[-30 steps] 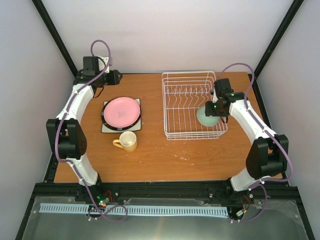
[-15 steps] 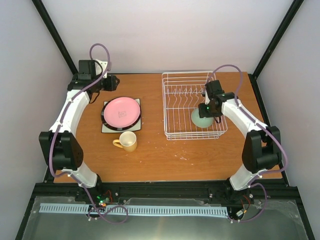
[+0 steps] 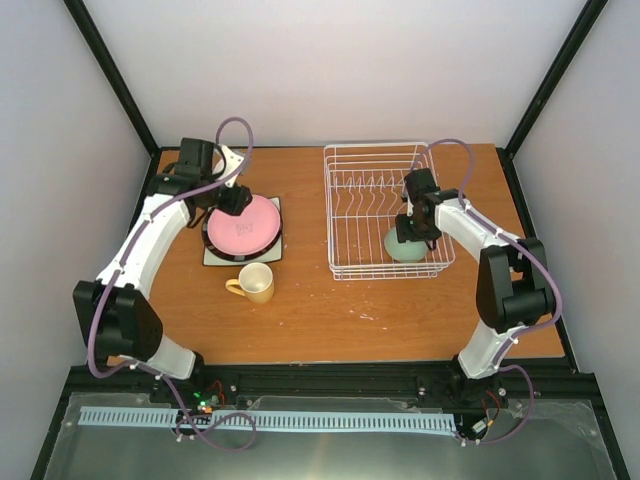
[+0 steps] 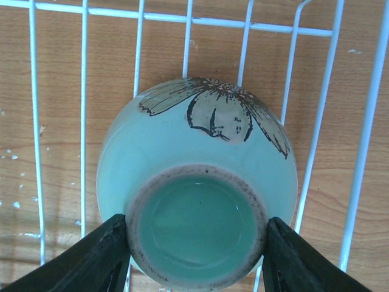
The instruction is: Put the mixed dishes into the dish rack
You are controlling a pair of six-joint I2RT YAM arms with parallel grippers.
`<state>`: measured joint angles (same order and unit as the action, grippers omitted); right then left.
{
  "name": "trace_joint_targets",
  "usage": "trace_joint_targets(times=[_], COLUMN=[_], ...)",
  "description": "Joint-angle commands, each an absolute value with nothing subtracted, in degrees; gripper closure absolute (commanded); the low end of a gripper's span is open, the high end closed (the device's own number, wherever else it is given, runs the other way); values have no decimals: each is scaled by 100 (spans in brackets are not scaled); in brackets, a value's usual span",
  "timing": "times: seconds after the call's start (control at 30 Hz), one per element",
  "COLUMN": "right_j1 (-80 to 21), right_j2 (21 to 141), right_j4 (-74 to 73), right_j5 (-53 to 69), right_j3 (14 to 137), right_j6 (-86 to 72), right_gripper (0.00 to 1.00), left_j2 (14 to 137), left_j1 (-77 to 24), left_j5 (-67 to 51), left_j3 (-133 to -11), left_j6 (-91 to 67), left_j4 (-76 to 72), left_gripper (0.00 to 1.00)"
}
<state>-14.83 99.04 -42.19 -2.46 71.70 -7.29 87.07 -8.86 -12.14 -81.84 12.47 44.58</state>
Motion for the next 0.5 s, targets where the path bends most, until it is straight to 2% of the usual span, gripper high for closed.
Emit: trace_joint_targets(times=[0.0, 0.13, 0.47], right_j1=[-1532, -1536, -1538], right_j2=[10004, 10117, 10200], right_j4=[-3979, -4016, -4002], right_j5=[-423, -467, -439], right_j3=[7407, 7558, 7950], right_j6=[-736, -767, -862], right_gripper=[79, 54, 33], left_j2=[8211, 7888, 7002], left_j1=[-992, -1026, -1033], left_j5=[-1033, -1029, -911], left_j3=[-7896, -7554, -6573], left_j6=[1718, 1888, 2385], left_j4=[4916, 5081, 5455], left_gripper=[45, 43, 40])
